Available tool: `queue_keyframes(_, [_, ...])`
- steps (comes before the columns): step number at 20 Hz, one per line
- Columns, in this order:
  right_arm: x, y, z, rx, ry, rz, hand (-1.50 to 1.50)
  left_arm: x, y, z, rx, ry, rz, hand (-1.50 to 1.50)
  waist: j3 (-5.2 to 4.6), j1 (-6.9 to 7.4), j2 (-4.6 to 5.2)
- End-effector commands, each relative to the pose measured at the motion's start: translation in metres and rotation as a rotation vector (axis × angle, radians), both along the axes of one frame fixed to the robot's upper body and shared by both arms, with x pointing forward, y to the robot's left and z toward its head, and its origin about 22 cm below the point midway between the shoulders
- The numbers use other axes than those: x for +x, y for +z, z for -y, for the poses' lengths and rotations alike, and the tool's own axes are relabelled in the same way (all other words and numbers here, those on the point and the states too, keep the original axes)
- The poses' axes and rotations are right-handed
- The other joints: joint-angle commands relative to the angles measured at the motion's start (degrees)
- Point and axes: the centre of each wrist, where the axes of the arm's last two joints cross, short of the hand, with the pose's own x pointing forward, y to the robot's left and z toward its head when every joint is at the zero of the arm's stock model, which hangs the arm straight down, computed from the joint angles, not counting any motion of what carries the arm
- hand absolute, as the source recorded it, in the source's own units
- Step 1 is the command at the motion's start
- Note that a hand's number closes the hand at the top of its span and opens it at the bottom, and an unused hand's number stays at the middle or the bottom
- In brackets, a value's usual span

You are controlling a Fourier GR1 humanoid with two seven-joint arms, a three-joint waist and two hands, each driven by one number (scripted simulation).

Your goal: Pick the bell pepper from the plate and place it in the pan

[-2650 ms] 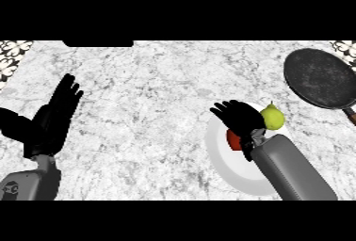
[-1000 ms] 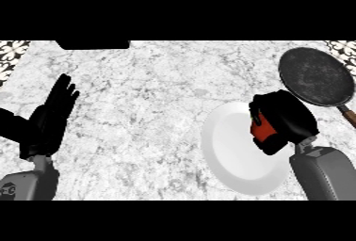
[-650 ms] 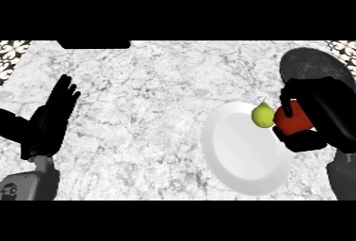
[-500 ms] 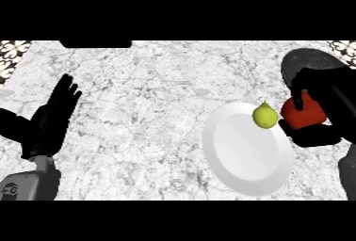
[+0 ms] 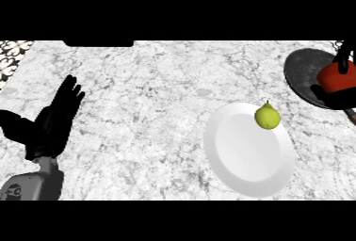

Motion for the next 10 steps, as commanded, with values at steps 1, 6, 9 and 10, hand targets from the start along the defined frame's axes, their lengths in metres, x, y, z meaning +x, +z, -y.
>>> queue_keyframes(1, [0.029, -0.001, 0.029, 0.045, -0.054, 0.031, 1.50, 0.004, -0.010, 0.006, -0.002, -0.004, -0.005, 0.00, 0.00, 0.29, 0.13])
queue_keyframes(6, [0.039, -0.028, 0.106, 0.119, -0.102, 0.048, 1.50, 0.003, 0.000, 0.010, 0.017, -0.023, 0.024, 0.00, 0.10, 1.18, 0.48])
queue_keyframes(9, [0.054, -0.041, 0.119, 0.123, -0.098, 0.044, 1.50, 0.006, -0.003, 0.015, 0.001, -0.017, 0.008, 0.00, 0.08, 1.29, 0.50])
queue_keyframes(10, [0.046, -0.047, 0.137, 0.140, -0.098, 0.042, 1.50, -0.002, -0.012, -0.001, -0.004, -0.026, -0.003, 0.00, 0.09, 1.43, 0.56])
